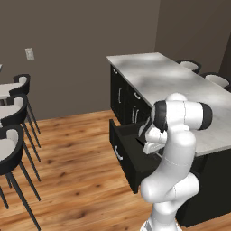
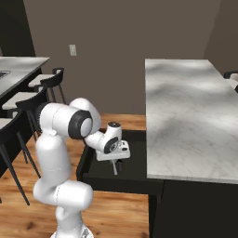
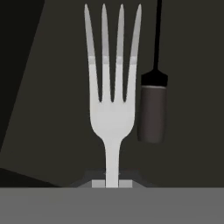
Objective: Pick up the metallic utensils from the counter and place them in the open drawer. Make sure not to pick up any wooden utensils.
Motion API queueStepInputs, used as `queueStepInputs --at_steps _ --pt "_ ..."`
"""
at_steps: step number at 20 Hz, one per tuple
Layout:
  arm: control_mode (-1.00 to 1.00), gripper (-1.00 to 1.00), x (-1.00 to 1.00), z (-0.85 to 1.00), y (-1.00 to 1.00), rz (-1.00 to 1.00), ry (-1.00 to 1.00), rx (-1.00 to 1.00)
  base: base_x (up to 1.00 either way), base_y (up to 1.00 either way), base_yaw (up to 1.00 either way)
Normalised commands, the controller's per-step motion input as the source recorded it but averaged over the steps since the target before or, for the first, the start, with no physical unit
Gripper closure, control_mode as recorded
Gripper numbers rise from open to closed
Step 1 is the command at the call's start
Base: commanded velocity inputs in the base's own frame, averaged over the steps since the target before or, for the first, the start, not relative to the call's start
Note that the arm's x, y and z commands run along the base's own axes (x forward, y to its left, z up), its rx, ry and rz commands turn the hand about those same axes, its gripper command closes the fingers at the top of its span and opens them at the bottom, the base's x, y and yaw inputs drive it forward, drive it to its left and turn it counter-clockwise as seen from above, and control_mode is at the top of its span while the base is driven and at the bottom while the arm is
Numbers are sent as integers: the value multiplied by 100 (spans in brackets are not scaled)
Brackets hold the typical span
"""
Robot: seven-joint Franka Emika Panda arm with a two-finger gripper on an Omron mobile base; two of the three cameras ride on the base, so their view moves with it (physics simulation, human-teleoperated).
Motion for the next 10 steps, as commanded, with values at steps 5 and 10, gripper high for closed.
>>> queueStepInputs --at_steps 5,10 --pt "-100 100 47 -25 -6 0 -1 0 0 0 0" --pt "-100 100 46 -29 -7 0 -1 0 0 0 0"
